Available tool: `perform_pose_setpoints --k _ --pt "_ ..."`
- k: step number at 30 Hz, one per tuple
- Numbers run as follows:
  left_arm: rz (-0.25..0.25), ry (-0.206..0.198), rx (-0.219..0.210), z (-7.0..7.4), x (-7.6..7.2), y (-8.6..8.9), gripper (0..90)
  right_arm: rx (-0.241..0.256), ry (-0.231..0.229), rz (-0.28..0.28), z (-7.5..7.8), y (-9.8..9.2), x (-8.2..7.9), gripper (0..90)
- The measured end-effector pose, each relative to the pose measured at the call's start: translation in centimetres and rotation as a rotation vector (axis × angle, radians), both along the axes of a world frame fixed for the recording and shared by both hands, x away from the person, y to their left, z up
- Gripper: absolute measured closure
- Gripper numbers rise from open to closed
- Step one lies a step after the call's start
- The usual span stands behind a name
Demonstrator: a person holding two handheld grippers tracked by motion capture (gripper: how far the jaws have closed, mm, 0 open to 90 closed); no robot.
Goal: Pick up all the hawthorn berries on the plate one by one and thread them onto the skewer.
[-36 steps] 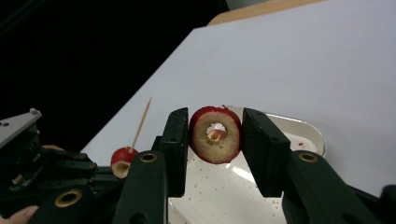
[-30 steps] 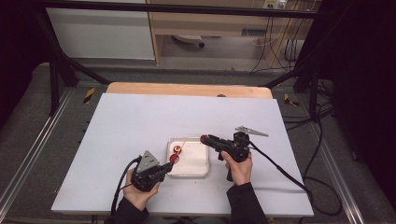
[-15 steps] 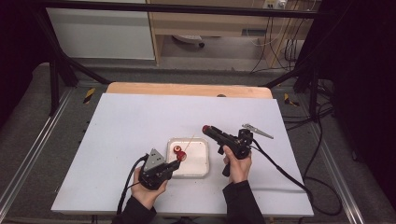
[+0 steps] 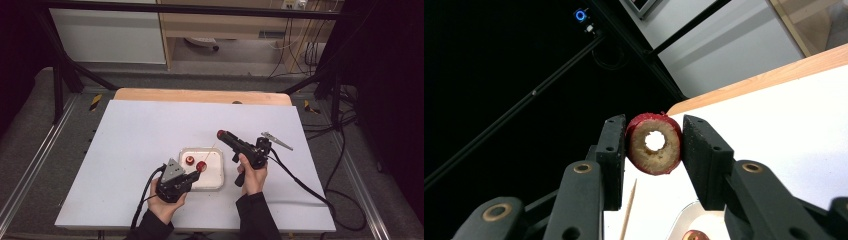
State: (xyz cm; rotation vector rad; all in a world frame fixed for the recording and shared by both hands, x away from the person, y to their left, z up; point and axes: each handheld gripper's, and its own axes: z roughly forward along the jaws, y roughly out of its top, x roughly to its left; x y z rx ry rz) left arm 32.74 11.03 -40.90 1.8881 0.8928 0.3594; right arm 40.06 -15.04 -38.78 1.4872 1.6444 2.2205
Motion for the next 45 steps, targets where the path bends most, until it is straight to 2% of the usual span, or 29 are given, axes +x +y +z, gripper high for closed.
perform_pose_setpoints --k 13,35,45 --pt "0.001 0.006 -0.021 0.3 0.1 -0.6 88.1 0.033 -0.019 -0.011 0.0 0.1 -0.1 63.3" --pt "0.013 0.018 -0.037 0.3 0.3 -1.1 88.1 0.026 -0.016 0.002 -0.5 0.5 -0.2 63.3" --pt "0.025 0.036 -0.06 0.4 0.5 -1.4 88.1 0.022 -0.02 0.012 -0.8 0.8 -0.5 63.4"
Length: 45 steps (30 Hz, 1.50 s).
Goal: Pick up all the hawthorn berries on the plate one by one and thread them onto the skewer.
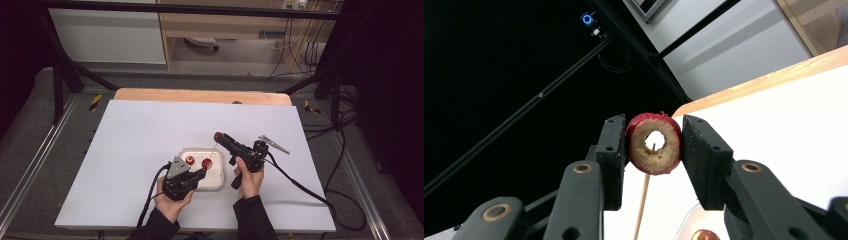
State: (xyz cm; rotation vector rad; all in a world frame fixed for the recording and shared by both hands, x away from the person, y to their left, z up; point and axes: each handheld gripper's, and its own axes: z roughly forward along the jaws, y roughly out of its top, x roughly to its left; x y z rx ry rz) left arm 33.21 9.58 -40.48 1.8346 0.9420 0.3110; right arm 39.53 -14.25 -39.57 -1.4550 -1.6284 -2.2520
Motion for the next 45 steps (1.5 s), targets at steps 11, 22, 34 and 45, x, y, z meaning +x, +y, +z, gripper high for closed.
perform_pose_setpoints --k 11,22,34,45 --pt "0.015 -0.005 0.001 -0.2 0.3 -0.2 88.2 -0.02 0.0 0.0 -0.3 0.2 -0.4 63.6" --pt "0.027 -0.03 -0.021 -0.3 -0.2 -0.4 88.2 0.007 -0.001 -0.004 -0.4 0.3 -0.4 64.2" --pt "0.037 -0.031 -0.05 0.0 -0.6 -0.2 88.3 0.037 -0.027 -0.017 -0.2 0.3 -0.3 64.3" --pt "0.064 -0.03 -0.069 0.0 -0.2 -0.7 88.5 0.009 -0.01 0.025 -1.1 1.0 -1.1 64.4"
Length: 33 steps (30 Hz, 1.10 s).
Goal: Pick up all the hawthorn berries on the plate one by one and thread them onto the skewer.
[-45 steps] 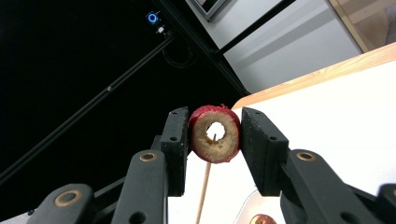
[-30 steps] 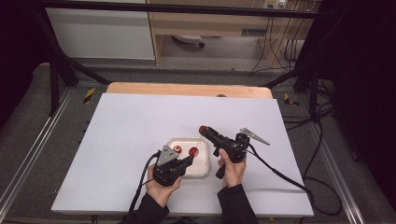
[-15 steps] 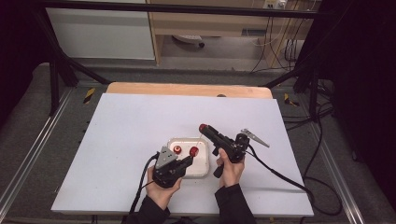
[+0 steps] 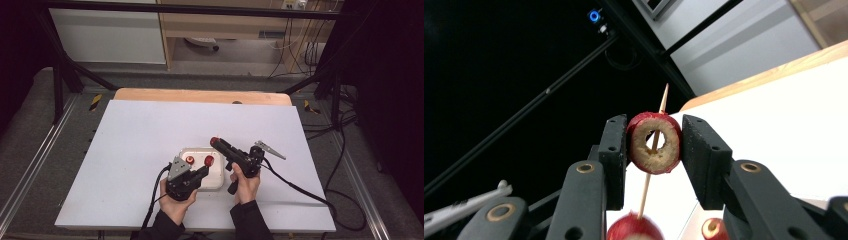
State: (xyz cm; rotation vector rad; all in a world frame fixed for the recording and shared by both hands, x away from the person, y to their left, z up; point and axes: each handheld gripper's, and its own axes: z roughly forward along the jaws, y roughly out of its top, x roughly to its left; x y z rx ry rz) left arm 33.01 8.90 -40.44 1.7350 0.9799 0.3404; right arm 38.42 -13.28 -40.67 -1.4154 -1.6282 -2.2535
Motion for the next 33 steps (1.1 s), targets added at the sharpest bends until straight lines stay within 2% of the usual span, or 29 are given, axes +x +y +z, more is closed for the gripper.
perform_pose_setpoints --k 8,9,10,11,12,15,19,25,32,33 --pt "-0.006 0.009 0.013 -0.4 0.5 0.0 88.5 -0.046 0.008 0.005 0.0 0.0 -0.3 64.4" --pt "-0.01 0.014 0.008 -0.5 0.5 0.0 88.5 -0.049 0.014 0.008 -0.1 0.0 -0.4 64.4" --pt "-0.004 -0.002 0.008 -0.4 0.5 0.0 88.5 -0.058 0.016 0.014 -0.2 0.0 -0.3 64.4" --pt "0.001 0.0 0.0 -0.3 0.6 0.0 88.5 -0.065 0.035 0.034 -0.4 0.2 -0.4 64.4" --pt "-0.005 0.011 0.009 -0.2 0.7 0.0 88.5 -0.068 0.047 0.051 -0.7 0.3 -0.4 64.4" --pt "-0.015 0.006 0.038 -0.4 0.8 0.0 88.5 -0.077 0.028 0.038 -0.8 0.5 -0.7 64.3" --pt "-0.025 0.003 0.053 -0.6 0.9 0.3 88.5 -0.093 0.039 0.049 -1.0 0.5 -0.6 63.1" --pt "-0.046 0.004 0.09 -0.7 0.9 1.6 88.4 -0.155 0.01 0.056 -0.3 -0.2 -0.9 45.7" --pt "-0.084 0.007 0.155 -1.1 0.7 4.3 88.3 -0.336 -0.006 0.064 0.0 -1.1 -0.8 23.5" --pt "-0.084 0.011 0.162 -1.2 0.7 4.7 88.3 -0.358 0.012 0.076 0.0 -1.2 -0.7 19.9"
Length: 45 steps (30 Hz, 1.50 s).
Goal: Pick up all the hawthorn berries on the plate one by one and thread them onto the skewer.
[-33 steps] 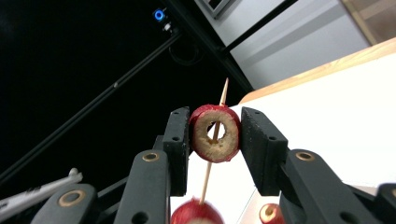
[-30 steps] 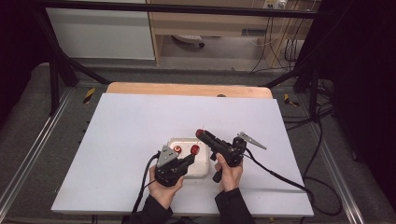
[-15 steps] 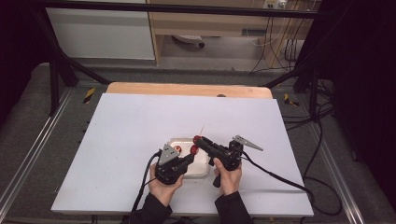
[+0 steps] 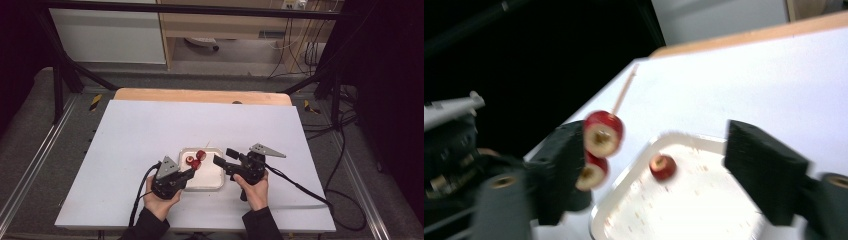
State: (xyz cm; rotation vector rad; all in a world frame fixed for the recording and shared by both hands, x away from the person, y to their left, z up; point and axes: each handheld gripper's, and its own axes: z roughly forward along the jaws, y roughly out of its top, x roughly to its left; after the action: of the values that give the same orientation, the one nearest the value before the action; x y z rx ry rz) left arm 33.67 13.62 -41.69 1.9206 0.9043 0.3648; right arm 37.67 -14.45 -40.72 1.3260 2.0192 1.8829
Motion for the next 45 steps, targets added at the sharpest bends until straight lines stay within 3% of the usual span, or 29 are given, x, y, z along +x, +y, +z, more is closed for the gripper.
perform_pose_setpoints --k 4,8,13,18,25,35,45 --pt "0.005 0.008 0.024 -0.3 -0.2 1.9 88.3 -0.099 0.008 0.018 -0.2 -0.3 0.2 11.9" --pt "0.002 0.011 0.05 -0.6 -0.5 3.8 88.2 -0.181 0.067 0.067 -0.4 -0.4 0.5 8.3" --pt "0.01 0.041 0.065 -0.8 -0.6 6.5 88.2 -0.319 0.106 0.1 -0.6 -0.4 0.8 6.0" --pt "0.011 0.039 0.102 -1.0 -1.0 8.4 88.1 -0.395 0.122 0.142 -0.1 0.5 1.4 5.3" --pt "-0.019 0.062 0.106 -1.8 -1.0 9.2 88.1 -0.509 0.125 0.203 1.0 2.9 2.5 6.9" --pt "-0.017 0.089 0.107 -2.2 -0.9 10.6 88.1 -0.685 0.138 0.294 2.2 7.2 5.0 11.9" --pt "-0.012 0.093 0.107 -2.2 -0.8 10.9 88.2 -0.761 0.172 0.339 1.8 10.7 7.4 18.2"
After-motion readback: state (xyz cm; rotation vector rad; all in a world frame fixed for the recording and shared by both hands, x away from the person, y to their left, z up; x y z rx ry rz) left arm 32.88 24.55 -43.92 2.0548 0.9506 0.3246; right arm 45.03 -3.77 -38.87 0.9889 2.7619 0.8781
